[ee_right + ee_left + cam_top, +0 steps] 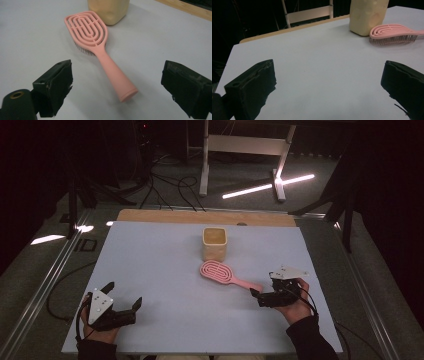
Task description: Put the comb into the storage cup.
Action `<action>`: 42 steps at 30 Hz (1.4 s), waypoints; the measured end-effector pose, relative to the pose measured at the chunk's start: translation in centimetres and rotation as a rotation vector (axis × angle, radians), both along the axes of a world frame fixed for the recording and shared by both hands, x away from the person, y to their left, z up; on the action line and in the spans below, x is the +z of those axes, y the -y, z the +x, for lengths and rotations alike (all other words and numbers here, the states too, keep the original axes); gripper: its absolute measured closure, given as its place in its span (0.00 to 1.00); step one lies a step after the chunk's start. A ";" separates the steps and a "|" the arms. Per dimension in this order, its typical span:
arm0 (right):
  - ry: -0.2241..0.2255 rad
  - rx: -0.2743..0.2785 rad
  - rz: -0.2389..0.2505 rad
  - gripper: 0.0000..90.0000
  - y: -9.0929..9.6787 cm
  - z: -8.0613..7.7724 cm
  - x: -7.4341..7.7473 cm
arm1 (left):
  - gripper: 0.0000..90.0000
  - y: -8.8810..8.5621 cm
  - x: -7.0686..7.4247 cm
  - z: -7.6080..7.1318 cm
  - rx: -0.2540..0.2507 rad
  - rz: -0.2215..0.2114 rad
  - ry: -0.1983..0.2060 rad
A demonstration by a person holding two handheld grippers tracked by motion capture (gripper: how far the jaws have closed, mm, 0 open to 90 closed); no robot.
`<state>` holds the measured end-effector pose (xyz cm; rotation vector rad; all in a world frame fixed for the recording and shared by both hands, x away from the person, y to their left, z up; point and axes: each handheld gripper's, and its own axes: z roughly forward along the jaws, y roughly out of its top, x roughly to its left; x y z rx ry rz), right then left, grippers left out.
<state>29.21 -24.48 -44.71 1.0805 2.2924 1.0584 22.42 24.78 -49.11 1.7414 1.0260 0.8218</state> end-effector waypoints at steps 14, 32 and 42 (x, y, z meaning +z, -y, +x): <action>-0.026 0.033 -0.078 0.11 -1.0 1.8 1.0 | 0.00 0.0 0.0 0.0 0.000 0.000 0.000; -0.073 0.079 -0.133 0.11 -2.3 3.7 1.6 | 0.00 0.0 0.0 0.0 -0.002 0.000 -0.002; -0.091 0.092 -0.151 0.11 -2.8 4.4 1.7 | 0.00 0.0 -0.1 0.0 -0.002 0.001 -0.004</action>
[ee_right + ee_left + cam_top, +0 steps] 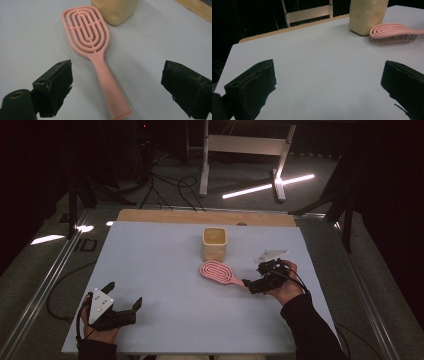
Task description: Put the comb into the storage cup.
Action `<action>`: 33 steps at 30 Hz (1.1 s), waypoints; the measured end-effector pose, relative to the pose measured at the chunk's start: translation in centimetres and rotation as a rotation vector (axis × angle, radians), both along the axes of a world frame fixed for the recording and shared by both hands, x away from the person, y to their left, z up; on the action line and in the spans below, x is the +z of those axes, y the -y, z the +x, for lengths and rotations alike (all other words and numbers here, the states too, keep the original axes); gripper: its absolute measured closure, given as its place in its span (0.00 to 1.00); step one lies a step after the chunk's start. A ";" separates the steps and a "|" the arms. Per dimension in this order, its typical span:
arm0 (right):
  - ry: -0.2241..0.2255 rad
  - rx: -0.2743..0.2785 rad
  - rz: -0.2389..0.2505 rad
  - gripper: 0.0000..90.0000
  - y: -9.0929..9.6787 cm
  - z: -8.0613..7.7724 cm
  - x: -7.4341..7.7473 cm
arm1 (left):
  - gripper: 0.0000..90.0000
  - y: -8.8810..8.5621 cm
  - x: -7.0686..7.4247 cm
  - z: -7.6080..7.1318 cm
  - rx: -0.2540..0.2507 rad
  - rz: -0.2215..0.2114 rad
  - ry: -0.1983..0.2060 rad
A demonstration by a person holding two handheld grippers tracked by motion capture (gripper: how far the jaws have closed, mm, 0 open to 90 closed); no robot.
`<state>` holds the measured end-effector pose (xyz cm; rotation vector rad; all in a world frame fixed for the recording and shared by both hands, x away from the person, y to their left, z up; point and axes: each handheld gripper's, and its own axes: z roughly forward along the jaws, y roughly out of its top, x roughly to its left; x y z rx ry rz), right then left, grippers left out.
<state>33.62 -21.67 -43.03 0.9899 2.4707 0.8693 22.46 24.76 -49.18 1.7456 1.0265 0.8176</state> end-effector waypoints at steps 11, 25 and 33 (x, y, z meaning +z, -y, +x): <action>-0.015 0.009 -0.021 0.11 -0.6 0.7 0.2 | 0.00 0.0 0.0 0.0 0.000 0.000 0.001; -0.041 0.019 -0.042 0.11 -1.2 1.4 -0.5 | 0.00 0.0 0.0 0.0 0.000 0.002 0.000; -0.039 0.013 -0.046 0.11 -1.6 1.7 -0.7 | 0.00 0.0 0.0 0.0 0.000 0.002 -0.001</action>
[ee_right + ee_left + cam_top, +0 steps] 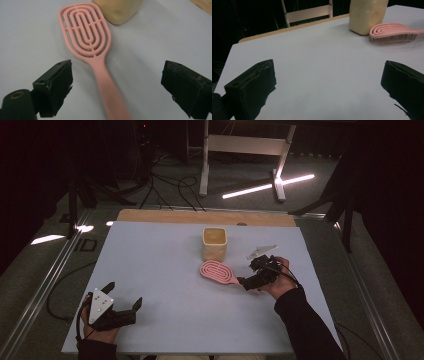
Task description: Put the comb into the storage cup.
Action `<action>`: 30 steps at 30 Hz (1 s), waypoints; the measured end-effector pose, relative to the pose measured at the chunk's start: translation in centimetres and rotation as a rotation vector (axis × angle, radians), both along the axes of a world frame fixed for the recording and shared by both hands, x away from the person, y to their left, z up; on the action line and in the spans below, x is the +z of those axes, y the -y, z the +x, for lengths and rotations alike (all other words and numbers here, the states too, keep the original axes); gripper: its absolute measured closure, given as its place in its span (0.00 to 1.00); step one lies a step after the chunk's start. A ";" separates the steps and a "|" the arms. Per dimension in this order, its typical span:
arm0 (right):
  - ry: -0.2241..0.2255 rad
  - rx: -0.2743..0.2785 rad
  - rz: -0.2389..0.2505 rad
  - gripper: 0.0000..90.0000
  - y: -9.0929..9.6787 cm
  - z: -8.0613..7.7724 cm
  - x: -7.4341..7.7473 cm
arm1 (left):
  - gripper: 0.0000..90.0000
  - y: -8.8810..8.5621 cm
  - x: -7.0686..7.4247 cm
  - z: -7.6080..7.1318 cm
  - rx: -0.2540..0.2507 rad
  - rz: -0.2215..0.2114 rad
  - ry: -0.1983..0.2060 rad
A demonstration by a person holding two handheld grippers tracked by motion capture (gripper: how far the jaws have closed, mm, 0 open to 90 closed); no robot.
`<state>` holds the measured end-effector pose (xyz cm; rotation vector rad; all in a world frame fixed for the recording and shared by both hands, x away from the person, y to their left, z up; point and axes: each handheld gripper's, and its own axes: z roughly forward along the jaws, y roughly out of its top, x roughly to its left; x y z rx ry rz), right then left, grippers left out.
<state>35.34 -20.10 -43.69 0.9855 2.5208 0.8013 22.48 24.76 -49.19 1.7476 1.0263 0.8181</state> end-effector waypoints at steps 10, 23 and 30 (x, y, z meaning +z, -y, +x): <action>-0.013 0.009 -0.016 0.11 -0.8 0.6 -0.6 | 0.00 0.0 0.0 0.0 -0.001 0.001 -0.001; -0.052 0.039 -0.033 0.11 -1.9 1.5 -2.0 | 0.00 0.0 0.0 0.0 -0.003 0.002 -0.002; -0.086 0.057 -0.048 0.13 -2.3 2.0 -2.9 | 0.00 0.0 0.0 0.0 -0.004 0.001 -0.002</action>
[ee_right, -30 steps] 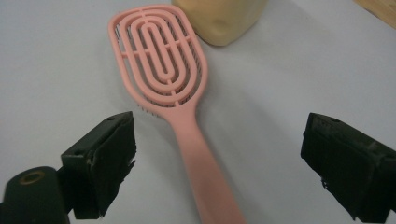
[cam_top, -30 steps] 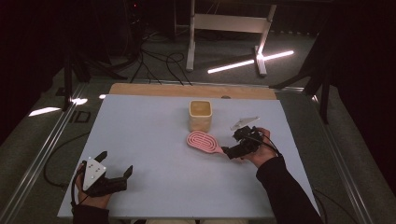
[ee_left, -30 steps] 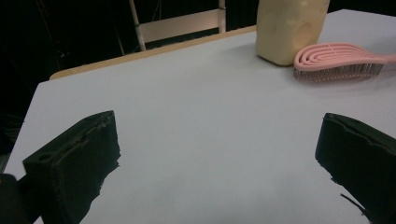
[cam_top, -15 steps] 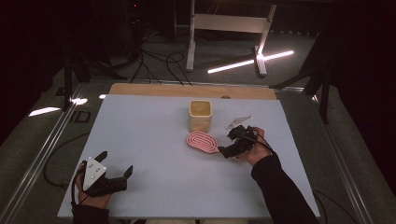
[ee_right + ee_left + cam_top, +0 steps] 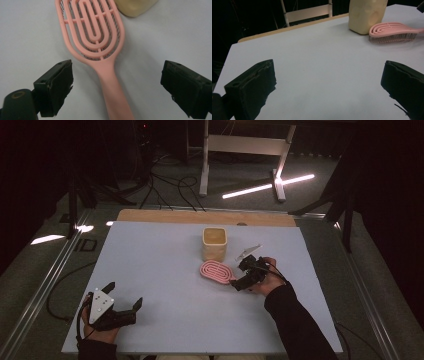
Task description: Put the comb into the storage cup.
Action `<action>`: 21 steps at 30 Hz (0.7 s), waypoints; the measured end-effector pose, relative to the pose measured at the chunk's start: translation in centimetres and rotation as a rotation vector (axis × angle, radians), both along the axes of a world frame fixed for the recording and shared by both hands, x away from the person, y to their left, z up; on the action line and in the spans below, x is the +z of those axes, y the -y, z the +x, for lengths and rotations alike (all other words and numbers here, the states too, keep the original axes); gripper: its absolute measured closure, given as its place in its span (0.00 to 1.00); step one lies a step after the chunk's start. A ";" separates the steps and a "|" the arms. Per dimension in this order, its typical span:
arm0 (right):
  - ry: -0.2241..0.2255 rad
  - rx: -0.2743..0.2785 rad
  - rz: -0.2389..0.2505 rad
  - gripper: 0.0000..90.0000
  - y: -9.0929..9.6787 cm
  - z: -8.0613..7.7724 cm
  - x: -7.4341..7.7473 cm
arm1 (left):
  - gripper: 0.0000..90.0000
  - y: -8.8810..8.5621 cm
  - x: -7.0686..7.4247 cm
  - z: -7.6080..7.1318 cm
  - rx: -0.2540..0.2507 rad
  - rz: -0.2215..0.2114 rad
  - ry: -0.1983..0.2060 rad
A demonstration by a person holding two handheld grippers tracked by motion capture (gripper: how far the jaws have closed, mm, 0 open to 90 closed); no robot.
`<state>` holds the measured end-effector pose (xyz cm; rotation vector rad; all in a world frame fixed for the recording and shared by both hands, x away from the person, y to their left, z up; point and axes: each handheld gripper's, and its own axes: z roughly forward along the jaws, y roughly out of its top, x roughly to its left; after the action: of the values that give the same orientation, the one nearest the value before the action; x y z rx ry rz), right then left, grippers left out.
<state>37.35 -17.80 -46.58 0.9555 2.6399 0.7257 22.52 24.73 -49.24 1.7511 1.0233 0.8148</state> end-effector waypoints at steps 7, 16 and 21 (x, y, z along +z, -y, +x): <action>-0.039 0.026 -0.028 0.16 -0.3 0.4 -0.8 | 0.00 0.0 0.0 0.0 0.000 0.000 -0.001; -0.057 0.083 -0.108 0.30 -1.1 0.5 -1.8 | 0.00 0.0 0.0 0.0 -0.001 0.000 -0.001; -0.062 0.094 -0.124 0.46 -1.2 0.6 -2.2 | 0.00 0.0 0.0 0.0 0.000 0.001 -0.001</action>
<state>38.00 -16.57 -48.79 0.8384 2.7627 0.5522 22.53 24.75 -49.25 1.7523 1.0231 0.8145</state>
